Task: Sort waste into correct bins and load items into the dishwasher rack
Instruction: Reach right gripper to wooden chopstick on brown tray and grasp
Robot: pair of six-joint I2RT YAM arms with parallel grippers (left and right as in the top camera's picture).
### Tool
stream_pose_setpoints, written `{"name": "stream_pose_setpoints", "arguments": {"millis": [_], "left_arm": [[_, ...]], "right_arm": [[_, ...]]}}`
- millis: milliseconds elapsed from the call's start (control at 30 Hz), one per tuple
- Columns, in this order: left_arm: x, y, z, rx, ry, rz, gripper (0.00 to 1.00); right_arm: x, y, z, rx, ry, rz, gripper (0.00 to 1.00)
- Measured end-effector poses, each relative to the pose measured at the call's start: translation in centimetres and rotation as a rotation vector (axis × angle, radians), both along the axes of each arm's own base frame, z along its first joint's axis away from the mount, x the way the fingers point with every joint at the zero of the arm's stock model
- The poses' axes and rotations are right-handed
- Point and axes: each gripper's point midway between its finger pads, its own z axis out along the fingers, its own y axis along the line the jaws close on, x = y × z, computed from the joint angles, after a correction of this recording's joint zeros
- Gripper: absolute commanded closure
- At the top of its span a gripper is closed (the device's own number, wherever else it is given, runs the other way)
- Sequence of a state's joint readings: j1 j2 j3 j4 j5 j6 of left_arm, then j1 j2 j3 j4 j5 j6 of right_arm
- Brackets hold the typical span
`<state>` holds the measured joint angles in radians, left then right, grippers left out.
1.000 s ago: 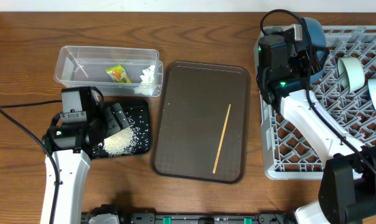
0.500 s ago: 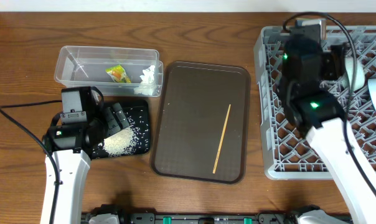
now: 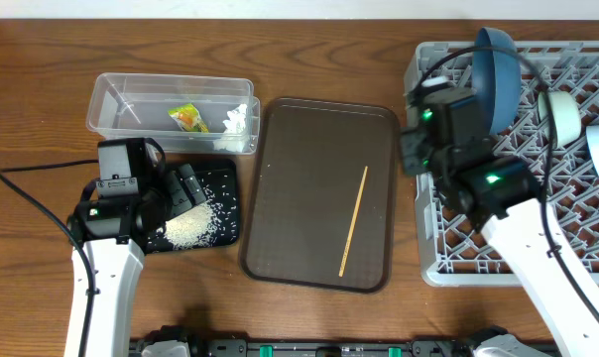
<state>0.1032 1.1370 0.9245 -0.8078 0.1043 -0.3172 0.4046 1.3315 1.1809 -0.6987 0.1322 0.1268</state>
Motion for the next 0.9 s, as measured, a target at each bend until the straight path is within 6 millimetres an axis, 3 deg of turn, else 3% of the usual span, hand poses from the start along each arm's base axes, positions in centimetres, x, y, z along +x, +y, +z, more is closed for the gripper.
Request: {"name": "stream_pose_setpoints", "arguments": {"millis": [167,367,567,900], "left_arm": [[0.0,0.0,0.0,0.000,0.000,0.000,0.02],[0.0,0.0,0.0,0.000,0.000,0.000,0.02],[0.0,0.0,0.0,0.000,0.000,0.000,0.02],[0.0,0.0,0.0,0.000,0.000,0.000,0.02]], "right_arm": [[-2.8,3.7,-2.3,0.086,0.145,0.042,0.52],[-6.2,6.8,-8.1,0.057,0.392,0.025,0.50],[-9.3,8.0,-13.3,0.000,0.602,-0.077,0.49],[-11.9,9.4,-18.5,-0.057,0.770,-0.146,0.55]]}}
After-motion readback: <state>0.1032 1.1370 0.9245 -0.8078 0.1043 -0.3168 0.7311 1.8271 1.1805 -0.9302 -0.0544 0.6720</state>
